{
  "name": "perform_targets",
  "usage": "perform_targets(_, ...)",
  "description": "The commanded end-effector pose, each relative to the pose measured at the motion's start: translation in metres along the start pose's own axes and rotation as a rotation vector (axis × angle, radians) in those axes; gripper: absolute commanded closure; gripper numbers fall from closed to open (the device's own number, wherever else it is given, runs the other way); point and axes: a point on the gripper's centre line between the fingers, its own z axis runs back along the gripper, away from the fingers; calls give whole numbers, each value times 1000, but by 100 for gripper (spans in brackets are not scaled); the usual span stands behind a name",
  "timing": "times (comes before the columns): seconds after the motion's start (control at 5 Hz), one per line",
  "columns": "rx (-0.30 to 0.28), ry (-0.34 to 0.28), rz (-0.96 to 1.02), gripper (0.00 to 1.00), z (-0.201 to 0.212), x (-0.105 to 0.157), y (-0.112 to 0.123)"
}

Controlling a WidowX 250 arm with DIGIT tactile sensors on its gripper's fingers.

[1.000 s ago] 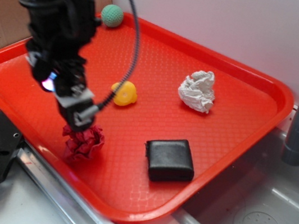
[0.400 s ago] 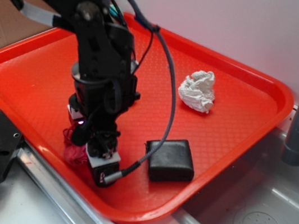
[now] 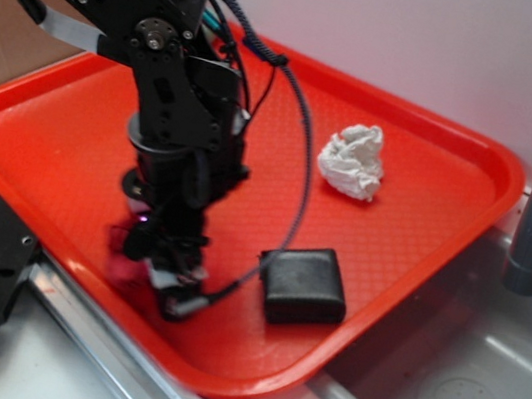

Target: Grab the red paper.

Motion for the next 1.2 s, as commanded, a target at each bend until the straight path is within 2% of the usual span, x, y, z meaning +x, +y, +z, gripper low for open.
perform_targets(0.0, -70, -171, 259, 100, 95, -10, 64)
perform_targets(0.2, -114, -281, 372, 100, 140, -11, 93)
perform_targets(0.4, -75, -289, 470, 100, 186, -21, 121)
perform_targets(0.6, -84, -417, 587, 100, 209, -38, 145)
perform_targets(0.8, -90, -428, 636, 100, 216, -54, 154)
perform_targets(1.0, -44, -396, 651, 100, 216, -56, 154)
